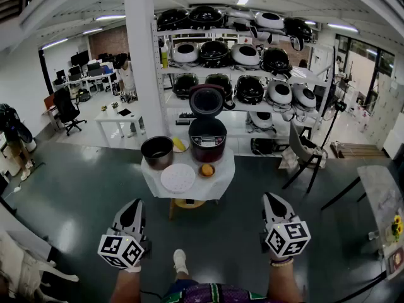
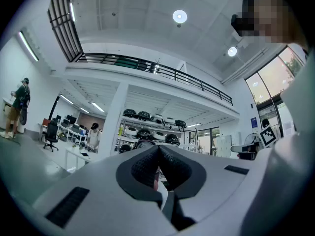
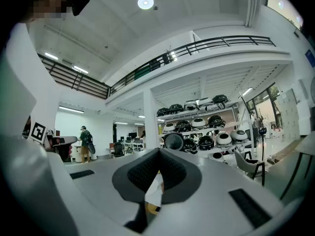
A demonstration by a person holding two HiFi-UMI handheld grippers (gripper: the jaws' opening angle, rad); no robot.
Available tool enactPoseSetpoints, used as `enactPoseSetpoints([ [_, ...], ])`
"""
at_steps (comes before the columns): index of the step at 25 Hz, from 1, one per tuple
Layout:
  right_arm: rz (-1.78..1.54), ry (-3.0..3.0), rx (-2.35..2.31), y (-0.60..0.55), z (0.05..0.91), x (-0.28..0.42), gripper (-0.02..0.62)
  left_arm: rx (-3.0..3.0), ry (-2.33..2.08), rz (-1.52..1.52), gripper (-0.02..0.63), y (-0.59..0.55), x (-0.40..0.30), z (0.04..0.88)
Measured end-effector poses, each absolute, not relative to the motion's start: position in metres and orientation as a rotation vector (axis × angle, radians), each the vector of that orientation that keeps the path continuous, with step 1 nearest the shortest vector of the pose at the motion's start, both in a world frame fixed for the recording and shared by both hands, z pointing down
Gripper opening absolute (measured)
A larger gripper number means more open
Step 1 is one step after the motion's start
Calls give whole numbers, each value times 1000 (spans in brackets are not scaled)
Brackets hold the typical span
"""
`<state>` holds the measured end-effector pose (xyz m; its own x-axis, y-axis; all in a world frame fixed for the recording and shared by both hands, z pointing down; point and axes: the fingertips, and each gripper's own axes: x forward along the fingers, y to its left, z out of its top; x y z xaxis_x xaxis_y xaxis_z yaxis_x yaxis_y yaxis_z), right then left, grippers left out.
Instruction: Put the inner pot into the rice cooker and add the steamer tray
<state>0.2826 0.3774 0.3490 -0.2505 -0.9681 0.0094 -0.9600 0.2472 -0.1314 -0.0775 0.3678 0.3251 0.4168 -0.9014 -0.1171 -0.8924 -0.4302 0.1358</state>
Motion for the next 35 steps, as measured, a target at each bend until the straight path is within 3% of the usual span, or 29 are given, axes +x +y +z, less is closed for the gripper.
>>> enactPoseSetpoints([
  [20, -189, 2408, -1821, 376, 350, 280, 6, 2607, -1644, -247, 21, 358, -66, 326],
  [35, -191, 2432, -1792, 327, 345, 251, 6, 2569, -1698, -259, 21, 320, -100, 323],
])
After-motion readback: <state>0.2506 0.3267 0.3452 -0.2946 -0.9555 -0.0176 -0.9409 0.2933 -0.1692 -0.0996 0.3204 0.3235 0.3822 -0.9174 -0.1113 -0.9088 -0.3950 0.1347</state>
